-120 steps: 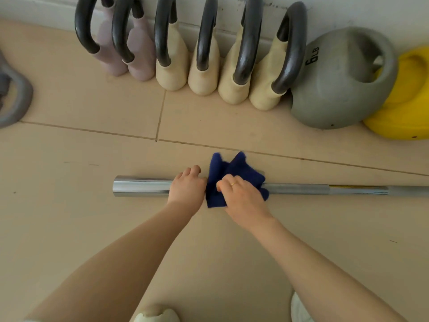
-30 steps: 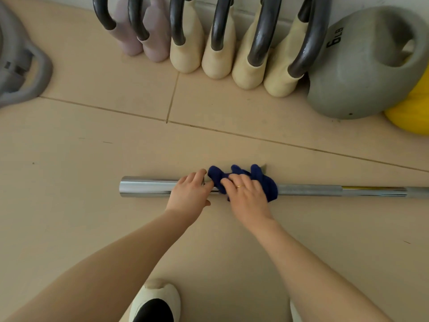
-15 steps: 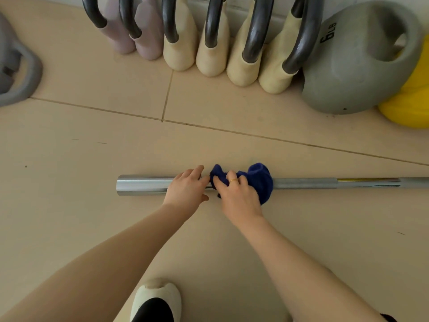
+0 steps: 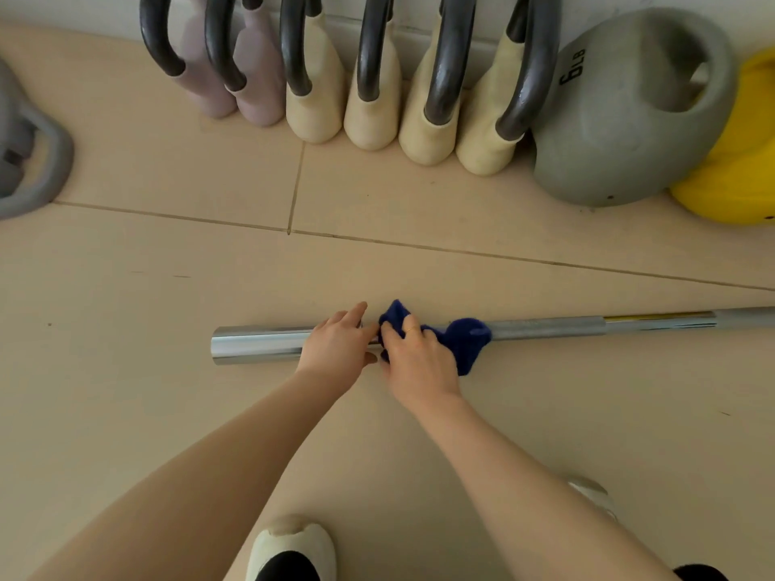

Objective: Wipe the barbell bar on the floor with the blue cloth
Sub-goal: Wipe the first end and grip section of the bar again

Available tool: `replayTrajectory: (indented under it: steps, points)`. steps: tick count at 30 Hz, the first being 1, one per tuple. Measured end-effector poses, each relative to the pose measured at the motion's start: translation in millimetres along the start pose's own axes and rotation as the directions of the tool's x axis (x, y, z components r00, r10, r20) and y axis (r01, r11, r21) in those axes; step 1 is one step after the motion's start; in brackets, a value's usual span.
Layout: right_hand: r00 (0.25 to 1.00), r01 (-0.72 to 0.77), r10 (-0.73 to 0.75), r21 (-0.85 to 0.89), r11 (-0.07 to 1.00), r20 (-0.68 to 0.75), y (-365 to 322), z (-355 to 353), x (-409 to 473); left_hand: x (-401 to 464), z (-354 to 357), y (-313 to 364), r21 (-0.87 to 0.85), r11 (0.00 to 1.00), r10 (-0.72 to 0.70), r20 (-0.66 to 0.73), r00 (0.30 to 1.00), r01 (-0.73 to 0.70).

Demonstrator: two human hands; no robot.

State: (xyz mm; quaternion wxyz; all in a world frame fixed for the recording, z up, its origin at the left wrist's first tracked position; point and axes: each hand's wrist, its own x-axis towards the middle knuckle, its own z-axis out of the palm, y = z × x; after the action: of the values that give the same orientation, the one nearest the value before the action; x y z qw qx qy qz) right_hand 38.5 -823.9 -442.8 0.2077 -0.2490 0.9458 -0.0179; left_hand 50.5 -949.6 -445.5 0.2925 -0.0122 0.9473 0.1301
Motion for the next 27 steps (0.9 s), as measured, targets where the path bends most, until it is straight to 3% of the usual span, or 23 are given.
replayTrajectory:
  steps: [2, 6, 10, 16, 20, 24, 27]
  points:
    - [0.998, 0.06, -0.061, -0.033, 0.998, -0.012, 21.9, -7.8, -4.9, 0.4, -4.5, -3.0, 0.012, 1.0, 0.015, 0.04, 0.999, -0.016]
    - [0.99, -0.104, 0.088, -0.148, 0.984, -0.111, 82.8, -3.5, -12.5, -1.7, -2.4, -5.4, 0.052, 0.998, 0.035, -0.013, 0.999, -0.034]
    - [0.959, -0.276, 0.262, -0.144, 0.95, -0.107, 79.3, 1.4, -11.3, -7.0, 13.1, -3.5, 0.386, 0.909, 0.243, -0.191, 0.951, -0.154]
    - [0.985, -0.029, 0.008, -0.121, 0.992, -0.174, 18.8, 14.6, 2.1, -8.3, 23.0, -12.1, 0.578, 0.801, 0.353, -0.244, 0.903, -0.157]
    - [0.986, 0.01, -0.035, -0.151, 0.988, -0.16, 72.3, 2.9, -5.9, -10.6, 20.8, -7.0, 0.555, 0.825, 0.283, -0.242, 0.928, -0.107]
    - [0.96, -0.277, 0.267, -0.143, 0.95, -0.085, 138.0, -10.8, -13.4, -12.1, 11.8, 7.9, 0.47, 0.881, 0.141, -0.163, 0.977, -0.049]
    - [0.934, -0.347, 0.329, -0.134, 0.928, -0.136, 134.3, -12.3, -12.4, -11.7, 3.0, 22.1, 0.402, 0.915, 0.027, -0.156, 0.987, 0.039]
